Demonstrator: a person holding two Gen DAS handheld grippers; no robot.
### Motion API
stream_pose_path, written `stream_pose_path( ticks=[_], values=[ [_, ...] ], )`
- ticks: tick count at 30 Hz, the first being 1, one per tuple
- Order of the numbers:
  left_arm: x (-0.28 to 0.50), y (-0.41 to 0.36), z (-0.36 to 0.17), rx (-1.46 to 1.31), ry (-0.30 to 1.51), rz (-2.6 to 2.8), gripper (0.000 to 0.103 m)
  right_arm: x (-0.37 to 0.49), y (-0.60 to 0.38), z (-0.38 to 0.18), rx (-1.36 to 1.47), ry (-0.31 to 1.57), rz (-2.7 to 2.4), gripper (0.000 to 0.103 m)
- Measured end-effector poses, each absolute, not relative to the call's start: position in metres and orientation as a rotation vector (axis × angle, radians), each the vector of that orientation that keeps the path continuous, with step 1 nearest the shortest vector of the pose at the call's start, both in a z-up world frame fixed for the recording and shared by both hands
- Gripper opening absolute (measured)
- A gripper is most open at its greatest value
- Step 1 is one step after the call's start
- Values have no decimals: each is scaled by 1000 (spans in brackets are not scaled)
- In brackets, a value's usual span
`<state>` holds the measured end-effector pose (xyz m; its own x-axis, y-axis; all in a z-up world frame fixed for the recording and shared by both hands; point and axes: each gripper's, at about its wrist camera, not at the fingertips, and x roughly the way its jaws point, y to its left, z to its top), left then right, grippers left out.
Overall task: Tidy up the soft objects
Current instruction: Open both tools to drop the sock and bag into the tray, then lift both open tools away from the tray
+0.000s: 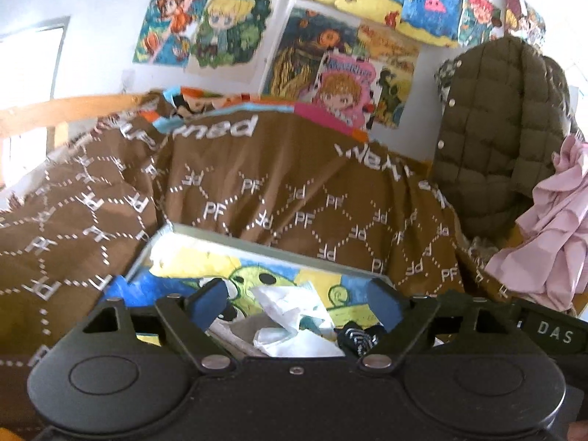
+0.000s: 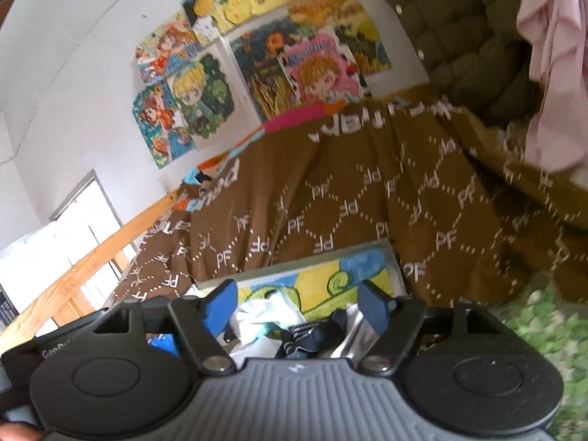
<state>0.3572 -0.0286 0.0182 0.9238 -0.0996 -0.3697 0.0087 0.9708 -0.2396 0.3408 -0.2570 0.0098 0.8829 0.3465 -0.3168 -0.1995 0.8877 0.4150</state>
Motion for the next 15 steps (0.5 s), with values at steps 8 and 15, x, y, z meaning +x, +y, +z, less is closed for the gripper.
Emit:
stream_pose_path(
  ticks=[8, 15],
  values=[
    [301, -25, 49, -238, 294, -42, 97, 283, -253, 49, 278, 264, 282, 100],
    [248, -26, 69, -203, 208, -18, 102, 238, -244, 66, 233, 202, 282, 103]
  ],
)
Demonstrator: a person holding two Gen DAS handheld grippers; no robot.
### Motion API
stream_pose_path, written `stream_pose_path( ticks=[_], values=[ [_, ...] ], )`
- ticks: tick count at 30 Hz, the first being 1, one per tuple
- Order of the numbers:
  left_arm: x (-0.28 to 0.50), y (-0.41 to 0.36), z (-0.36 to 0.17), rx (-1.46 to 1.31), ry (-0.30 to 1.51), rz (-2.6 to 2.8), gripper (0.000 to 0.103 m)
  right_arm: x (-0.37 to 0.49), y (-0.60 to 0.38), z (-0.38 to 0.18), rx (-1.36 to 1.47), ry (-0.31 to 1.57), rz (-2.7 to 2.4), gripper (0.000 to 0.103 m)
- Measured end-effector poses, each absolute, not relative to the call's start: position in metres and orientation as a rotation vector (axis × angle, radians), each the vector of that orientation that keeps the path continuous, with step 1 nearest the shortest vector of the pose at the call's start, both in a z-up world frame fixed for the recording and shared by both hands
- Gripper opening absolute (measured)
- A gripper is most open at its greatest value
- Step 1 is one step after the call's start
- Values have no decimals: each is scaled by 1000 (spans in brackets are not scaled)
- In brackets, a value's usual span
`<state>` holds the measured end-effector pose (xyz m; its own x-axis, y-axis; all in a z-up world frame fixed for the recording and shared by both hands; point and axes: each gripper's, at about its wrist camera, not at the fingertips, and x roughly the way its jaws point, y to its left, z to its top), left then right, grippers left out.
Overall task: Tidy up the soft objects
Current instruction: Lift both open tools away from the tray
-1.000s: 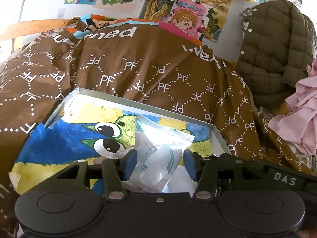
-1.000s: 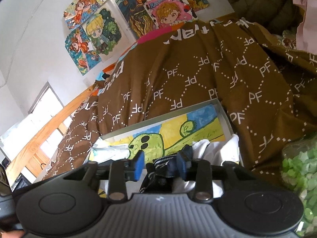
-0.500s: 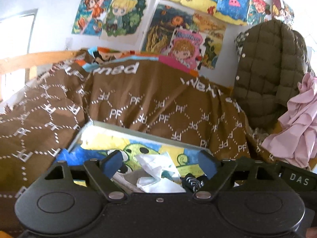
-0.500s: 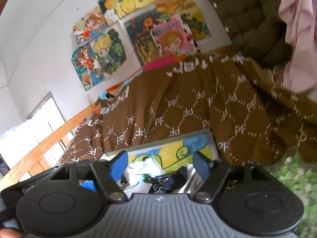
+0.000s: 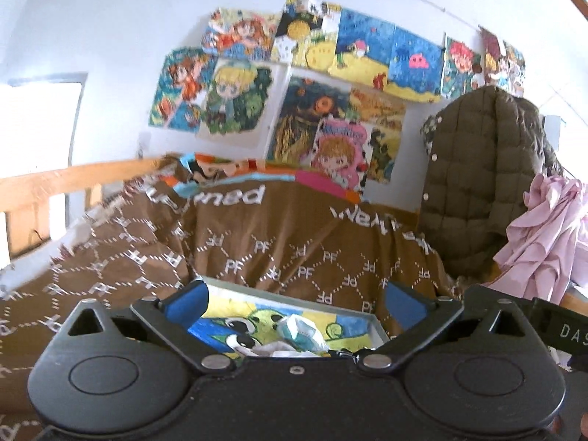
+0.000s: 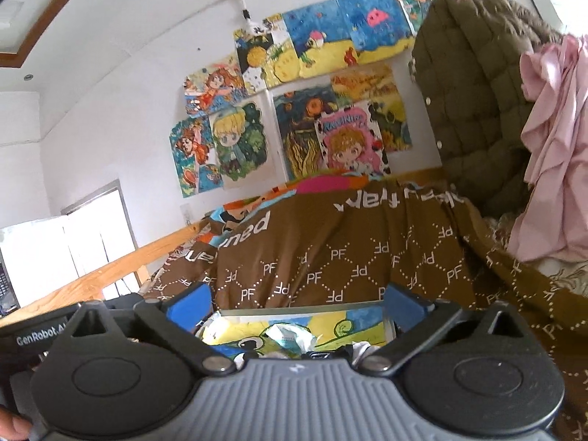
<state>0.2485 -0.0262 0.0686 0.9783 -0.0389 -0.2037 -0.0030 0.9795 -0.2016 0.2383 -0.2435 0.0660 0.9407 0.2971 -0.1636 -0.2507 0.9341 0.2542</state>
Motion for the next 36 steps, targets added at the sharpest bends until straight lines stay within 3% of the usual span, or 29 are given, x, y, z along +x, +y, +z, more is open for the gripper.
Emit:
stream_pose_path(
  ticks=[20, 36],
  values=[
    [142, -6, 56, -196, 194, 28, 102, 150, -220, 64, 160, 196, 300, 103],
    [99, 22, 22, -191, 294, 44, 102, 105, -194, 30, 79, 300, 328, 103]
  ],
)
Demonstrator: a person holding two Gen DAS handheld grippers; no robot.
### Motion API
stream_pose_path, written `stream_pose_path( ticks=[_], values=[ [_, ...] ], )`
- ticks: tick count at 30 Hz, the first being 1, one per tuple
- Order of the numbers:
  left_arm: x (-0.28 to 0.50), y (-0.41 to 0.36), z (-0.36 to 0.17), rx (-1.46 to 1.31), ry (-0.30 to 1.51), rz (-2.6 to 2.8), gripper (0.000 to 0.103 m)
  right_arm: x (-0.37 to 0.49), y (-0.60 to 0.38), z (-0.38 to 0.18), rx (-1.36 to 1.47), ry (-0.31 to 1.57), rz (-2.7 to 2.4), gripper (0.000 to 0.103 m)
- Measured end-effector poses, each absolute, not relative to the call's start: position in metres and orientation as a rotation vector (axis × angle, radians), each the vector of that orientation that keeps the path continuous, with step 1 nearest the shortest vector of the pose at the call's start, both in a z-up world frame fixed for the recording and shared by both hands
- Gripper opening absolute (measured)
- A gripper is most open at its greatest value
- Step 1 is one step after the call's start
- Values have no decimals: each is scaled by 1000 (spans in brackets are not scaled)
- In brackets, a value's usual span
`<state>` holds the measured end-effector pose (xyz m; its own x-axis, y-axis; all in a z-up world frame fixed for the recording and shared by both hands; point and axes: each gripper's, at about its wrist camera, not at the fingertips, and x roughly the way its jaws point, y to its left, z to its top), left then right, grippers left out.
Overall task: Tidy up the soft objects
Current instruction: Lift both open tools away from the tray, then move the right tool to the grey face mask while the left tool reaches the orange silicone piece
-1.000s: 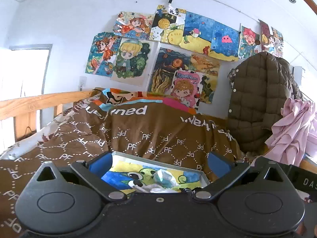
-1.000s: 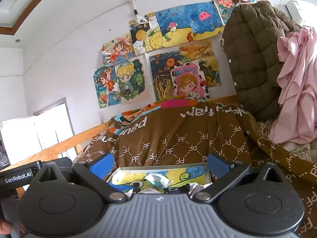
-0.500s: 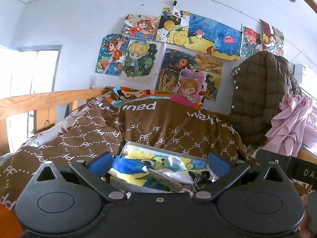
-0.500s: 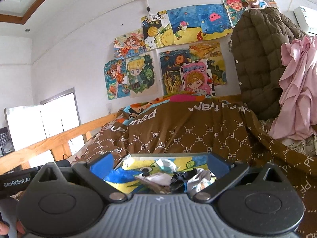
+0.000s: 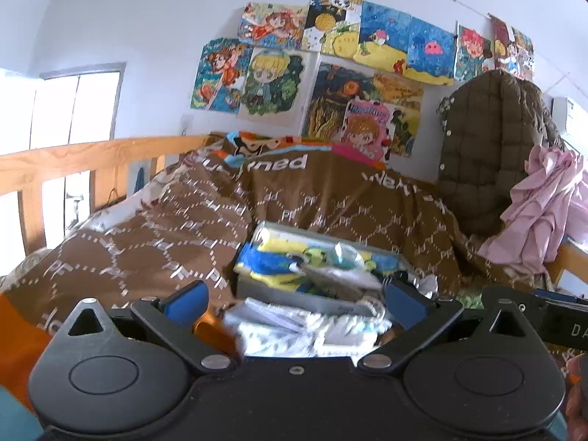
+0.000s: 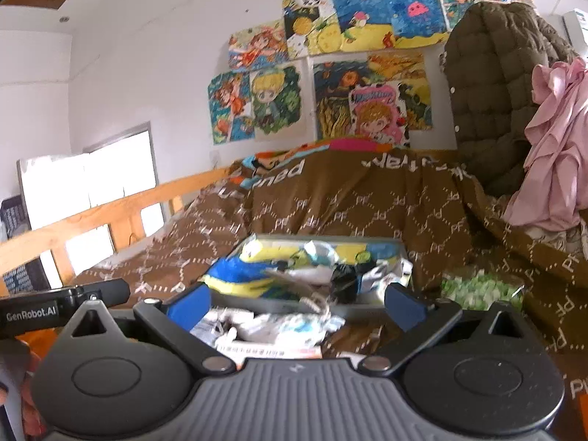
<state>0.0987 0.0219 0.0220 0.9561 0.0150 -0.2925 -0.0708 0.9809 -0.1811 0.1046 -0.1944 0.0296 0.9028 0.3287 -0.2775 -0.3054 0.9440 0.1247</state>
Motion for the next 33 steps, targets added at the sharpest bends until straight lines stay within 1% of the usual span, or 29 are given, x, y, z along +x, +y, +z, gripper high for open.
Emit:
stream_pose_path(
  ticks=[7, 17, 27, 33],
  values=[
    [85, 40, -5, -229, 379, 52, 102, 93, -180, 9, 44, 374, 348, 103],
    [94, 52, -21, -252, 498, 89, 102, 101, -160, -10, -27, 449, 393, 103],
    [105, 61, -25, -242, 594, 140, 102, 112, -146, -19, -63, 482, 437, 103],
    [119, 70, -21, -253, 636, 130, 102, 115, -141, -21, -71, 471, 442, 103]
  ],
)
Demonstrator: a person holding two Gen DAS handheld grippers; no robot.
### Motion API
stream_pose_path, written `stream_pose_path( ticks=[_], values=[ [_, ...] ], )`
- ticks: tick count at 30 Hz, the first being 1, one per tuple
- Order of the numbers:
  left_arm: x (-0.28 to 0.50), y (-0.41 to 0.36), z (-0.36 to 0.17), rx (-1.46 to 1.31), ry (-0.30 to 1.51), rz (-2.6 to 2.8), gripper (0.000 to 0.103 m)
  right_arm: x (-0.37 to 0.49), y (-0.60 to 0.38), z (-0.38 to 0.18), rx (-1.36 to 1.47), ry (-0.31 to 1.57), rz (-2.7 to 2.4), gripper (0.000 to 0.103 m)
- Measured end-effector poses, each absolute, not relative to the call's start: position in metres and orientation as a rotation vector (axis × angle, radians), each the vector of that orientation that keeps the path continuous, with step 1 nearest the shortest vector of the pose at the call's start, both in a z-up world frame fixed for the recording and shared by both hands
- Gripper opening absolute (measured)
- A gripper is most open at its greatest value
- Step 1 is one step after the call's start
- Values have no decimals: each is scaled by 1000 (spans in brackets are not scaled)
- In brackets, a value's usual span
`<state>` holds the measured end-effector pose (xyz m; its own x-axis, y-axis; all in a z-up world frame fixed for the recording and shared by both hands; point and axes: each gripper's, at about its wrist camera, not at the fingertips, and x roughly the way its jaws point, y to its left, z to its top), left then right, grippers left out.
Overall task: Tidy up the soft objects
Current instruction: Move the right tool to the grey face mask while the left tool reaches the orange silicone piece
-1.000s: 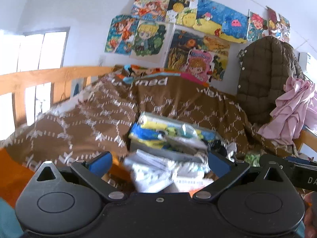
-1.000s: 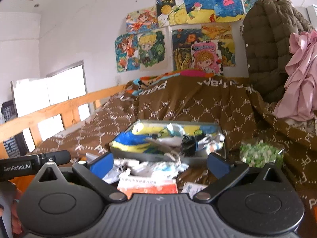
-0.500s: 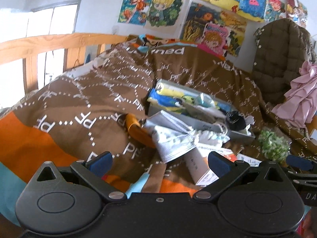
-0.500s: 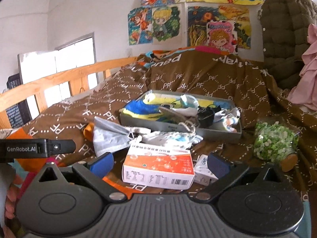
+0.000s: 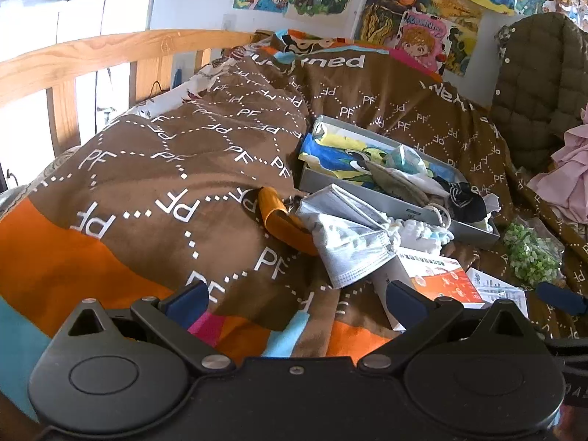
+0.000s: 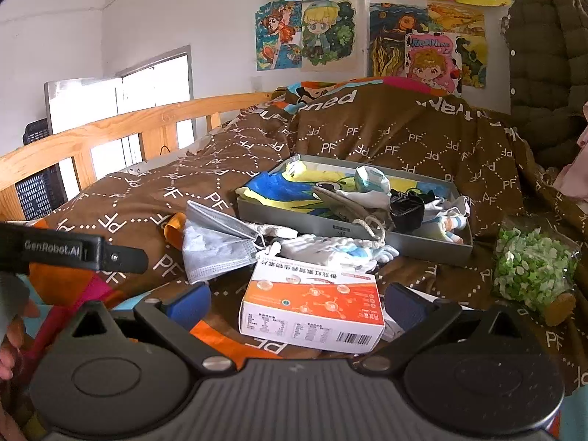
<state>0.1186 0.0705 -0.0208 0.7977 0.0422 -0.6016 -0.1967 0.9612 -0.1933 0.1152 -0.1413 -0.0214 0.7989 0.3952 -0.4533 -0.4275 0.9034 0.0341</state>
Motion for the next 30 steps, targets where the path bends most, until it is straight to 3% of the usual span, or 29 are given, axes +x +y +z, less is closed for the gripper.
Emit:
stream_pose_path(
  ticks=[10, 19, 30],
  values=[
    [149, 88, -15, -157, 632, 16, 102, 121, -136, -25, -72, 415, 466, 103],
    [173, 118, -19, -358, 614, -45, 102, 130, -116, -39, -102, 387, 534, 103],
    [209, 143, -37, -543, 626, -76, 93, 173, -82, -34, -151, 428, 653, 103]
  ],
)
